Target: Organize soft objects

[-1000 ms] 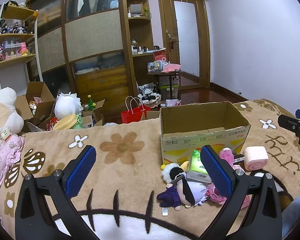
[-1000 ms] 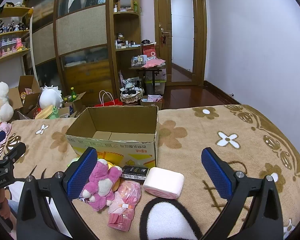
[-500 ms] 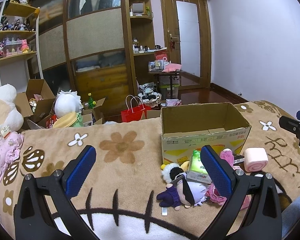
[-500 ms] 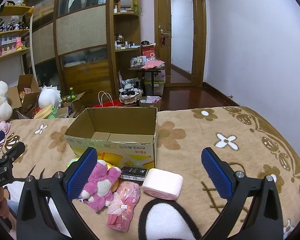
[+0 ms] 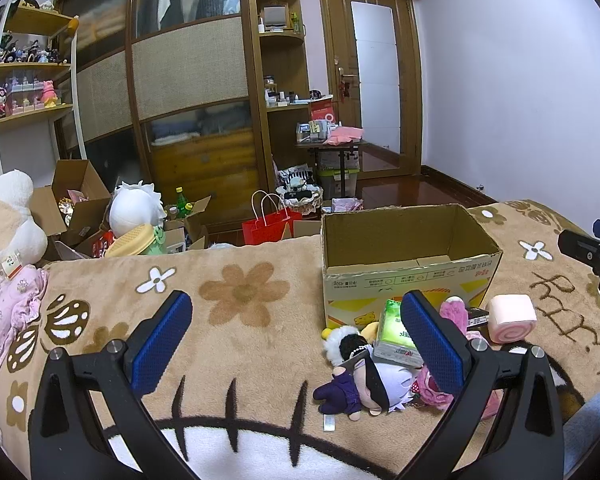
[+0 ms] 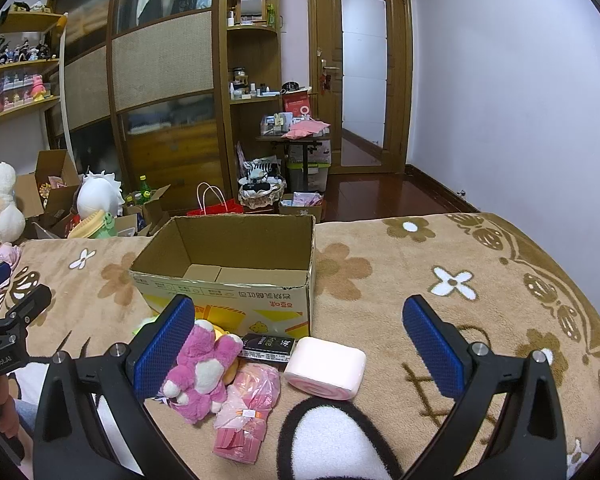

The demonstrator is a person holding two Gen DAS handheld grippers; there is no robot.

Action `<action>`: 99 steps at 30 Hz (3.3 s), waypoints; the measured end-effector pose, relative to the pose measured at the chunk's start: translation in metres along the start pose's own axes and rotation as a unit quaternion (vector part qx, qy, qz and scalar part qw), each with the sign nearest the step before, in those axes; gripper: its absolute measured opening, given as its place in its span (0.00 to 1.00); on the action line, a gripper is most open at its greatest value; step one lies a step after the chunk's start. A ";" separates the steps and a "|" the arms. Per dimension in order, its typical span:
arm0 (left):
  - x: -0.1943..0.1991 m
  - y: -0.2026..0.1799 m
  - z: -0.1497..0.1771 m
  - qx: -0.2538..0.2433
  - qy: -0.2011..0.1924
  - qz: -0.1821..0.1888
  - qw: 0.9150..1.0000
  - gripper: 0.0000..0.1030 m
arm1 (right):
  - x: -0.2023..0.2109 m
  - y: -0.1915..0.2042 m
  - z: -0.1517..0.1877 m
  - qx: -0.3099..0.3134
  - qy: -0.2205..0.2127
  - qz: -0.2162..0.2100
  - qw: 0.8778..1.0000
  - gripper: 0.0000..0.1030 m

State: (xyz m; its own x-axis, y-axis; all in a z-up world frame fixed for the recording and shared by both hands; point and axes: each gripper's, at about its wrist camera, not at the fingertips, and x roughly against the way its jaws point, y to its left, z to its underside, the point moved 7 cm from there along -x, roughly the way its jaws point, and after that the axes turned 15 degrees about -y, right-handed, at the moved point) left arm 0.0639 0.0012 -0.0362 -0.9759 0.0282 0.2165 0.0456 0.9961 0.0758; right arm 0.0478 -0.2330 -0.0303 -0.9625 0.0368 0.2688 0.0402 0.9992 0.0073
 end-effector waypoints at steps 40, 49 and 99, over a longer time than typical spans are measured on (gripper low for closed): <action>0.000 0.000 0.001 -0.002 0.001 -0.001 1.000 1.00 | 0.003 -0.001 -0.002 0.001 -0.004 0.001 1.000 1.00; -0.001 0.000 0.001 -0.002 0.002 -0.001 1.000 1.00 | 0.003 -0.001 -0.002 0.001 -0.003 0.000 1.000 1.00; -0.108 -0.071 0.005 -0.023 0.097 0.052 0.994 1.00 | -0.084 -0.028 0.055 -0.057 0.124 0.008 0.991 1.00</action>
State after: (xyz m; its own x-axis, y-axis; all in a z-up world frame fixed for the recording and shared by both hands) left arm 0.1647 -0.0719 -0.0696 -0.9058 0.1091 0.4094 0.1576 0.9837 0.0866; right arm 0.1126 -0.2634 -0.1057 -0.8670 0.0326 0.4973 0.0977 0.9896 0.1055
